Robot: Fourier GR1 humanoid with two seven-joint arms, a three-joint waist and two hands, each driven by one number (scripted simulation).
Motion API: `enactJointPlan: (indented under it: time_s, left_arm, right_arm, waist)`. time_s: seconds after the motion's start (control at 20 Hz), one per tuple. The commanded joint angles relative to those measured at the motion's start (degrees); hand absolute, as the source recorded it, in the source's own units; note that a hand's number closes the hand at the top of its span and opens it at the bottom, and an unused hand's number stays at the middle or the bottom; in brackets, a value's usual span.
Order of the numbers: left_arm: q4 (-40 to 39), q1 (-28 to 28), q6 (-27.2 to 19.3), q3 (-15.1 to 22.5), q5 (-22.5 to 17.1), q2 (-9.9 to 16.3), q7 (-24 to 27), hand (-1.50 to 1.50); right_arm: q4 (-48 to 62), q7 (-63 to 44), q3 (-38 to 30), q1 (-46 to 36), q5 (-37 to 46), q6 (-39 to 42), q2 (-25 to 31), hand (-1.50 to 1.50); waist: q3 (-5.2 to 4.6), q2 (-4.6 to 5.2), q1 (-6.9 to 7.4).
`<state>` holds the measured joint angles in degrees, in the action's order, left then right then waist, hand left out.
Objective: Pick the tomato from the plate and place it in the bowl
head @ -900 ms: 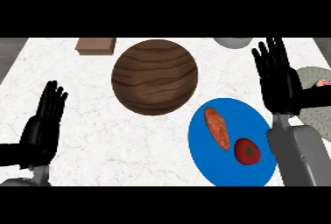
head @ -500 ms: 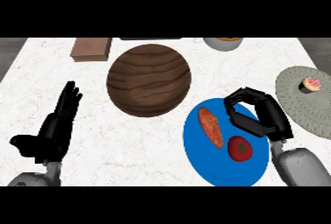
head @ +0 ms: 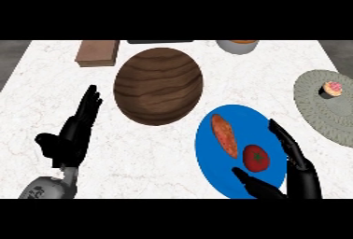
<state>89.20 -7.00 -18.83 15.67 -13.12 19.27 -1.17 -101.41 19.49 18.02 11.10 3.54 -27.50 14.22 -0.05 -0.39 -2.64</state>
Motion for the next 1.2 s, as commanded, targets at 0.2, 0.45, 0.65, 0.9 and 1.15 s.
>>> enactJointPlan:
  time_s: [0.2, 0.45, 0.65, 0.9, 1.15]
  left_arm:
    - [-1.23, 0.23, -0.94, 3.68, 3.11, -4.79, 1.19, 0.0]
    - [-1.25, -2.63, 3.08, -0.43, 1.5, -1.16, -1.97, 0.0]
    - [-5.6, -5.02, 2.84, -1.33, 1.79, -3.29, -0.54, 0.0]
    - [-2.7, -5.27, 3.66, -0.49, 2.59, -3.49, -3.03, 0.0]
    - [-3.41, -2.81, 4.68, -1.97, 3.55, -4.86, -0.98, 0.0]
  right_arm:
    - [-21.1, -19.13, -1.98, 10.12, 14.18, -6.4, 8.5, -1.5]
    - [-30.26, -36.64, -2.19, 11.91, 18.7, -0.1, 11.77, -1.5]
    - [-29.65, -50.43, -2.95, 4.45, 17.83, 7.19, 13.66, -1.5]
    - [-25.26, -59.43, -2.37, -0.76, 16.68, 13.51, 14.4, -1.5]
    - [-24.12, -57.82, -2.79, 3.01, 14.2, 17.8, 13.56, -1.5]
  waist:
    - [-0.13, 0.28, 1.84]
    - [-0.04, 0.36, 2.25]
    - [-0.08, 0.65, 2.74]
    - [0.0, 0.58, 3.16]
    - [0.06, 0.39, 2.52]
